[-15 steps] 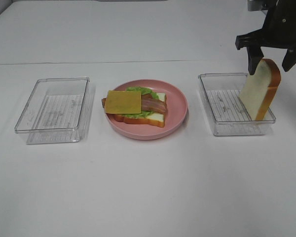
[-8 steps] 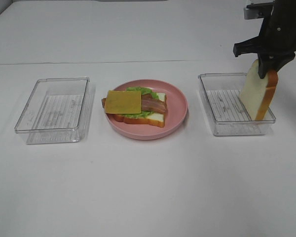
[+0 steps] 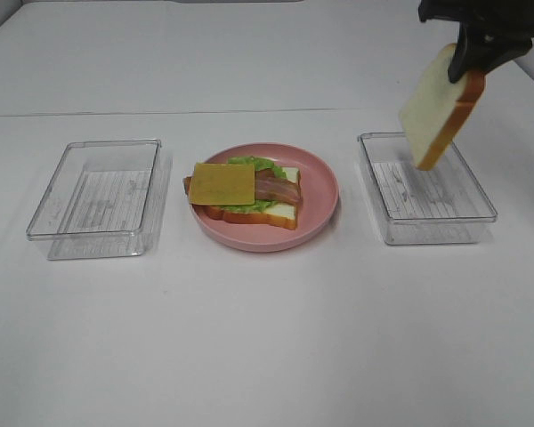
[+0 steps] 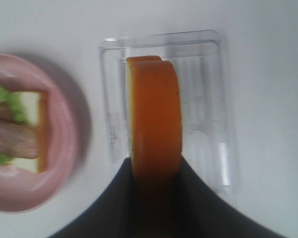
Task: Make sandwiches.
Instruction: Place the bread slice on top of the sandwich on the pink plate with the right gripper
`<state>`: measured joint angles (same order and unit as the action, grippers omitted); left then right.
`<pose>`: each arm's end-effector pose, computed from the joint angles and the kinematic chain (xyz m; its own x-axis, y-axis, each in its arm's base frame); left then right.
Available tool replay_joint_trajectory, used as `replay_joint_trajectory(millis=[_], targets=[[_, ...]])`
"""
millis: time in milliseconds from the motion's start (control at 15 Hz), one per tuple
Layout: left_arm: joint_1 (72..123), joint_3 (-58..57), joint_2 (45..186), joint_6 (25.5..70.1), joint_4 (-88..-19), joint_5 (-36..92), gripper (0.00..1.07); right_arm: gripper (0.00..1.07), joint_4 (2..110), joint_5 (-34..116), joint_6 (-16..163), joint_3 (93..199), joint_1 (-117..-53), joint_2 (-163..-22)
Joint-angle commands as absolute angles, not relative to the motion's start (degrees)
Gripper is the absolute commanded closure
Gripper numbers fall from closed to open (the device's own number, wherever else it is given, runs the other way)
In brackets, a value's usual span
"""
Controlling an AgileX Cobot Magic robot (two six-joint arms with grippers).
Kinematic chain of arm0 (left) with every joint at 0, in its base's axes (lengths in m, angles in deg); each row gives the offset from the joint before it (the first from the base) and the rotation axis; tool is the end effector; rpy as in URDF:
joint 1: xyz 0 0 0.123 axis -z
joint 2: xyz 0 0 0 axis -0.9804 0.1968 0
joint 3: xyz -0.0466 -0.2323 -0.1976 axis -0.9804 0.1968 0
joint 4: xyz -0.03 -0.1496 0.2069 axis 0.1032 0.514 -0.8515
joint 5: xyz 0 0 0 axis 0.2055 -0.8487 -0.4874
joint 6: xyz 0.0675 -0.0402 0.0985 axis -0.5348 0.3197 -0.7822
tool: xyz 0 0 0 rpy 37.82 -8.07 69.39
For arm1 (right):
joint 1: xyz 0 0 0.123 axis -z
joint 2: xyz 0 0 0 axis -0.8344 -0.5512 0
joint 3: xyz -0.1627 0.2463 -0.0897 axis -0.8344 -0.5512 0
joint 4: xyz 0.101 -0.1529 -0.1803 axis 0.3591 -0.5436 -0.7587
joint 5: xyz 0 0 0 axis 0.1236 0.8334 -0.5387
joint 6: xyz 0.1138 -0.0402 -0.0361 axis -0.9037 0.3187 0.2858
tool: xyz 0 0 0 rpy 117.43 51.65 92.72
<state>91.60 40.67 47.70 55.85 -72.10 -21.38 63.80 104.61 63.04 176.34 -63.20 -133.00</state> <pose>0.0100 0.0050 0.2659 -0.4535 0.0604 -0.8892 0.1555 0.9878 -0.0123 0.4388 0.0665 0.2804 -0.9220 0.0704 -0.3808 0.0002 0.9834 0.1814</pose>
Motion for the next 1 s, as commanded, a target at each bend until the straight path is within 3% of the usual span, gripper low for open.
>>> replay_joint_trajectory(millis=[67,200,533,867,1000], targets=[[91.8,40.8,47.5,56.0,-71.6,-20.8,0.30,1.07,79.8,104.2,69.3,176.1,-63.4,-131.5],[91.8,40.8,47.5,56.0,-71.6,-20.8,0.30,1.07,95.9,98.6,76.7,172.0,-66.2,-131.9],[91.8,40.8,47.5,56.0,-71.6,-20.8,0.30,1.07,114.5,80.9,84.6,159.0,-74.0,-131.9],[91.8,40.8,47.5,56.0,-71.6,-20.8,0.30,1.07,139.4,78.7,98.6,154.7,-74.7,-140.2],[91.8,40.8,47.5,56.0,-71.6,-20.8,0.30,1.07,141.0,78.6,98.7,154.7,-74.7,-142.6]])
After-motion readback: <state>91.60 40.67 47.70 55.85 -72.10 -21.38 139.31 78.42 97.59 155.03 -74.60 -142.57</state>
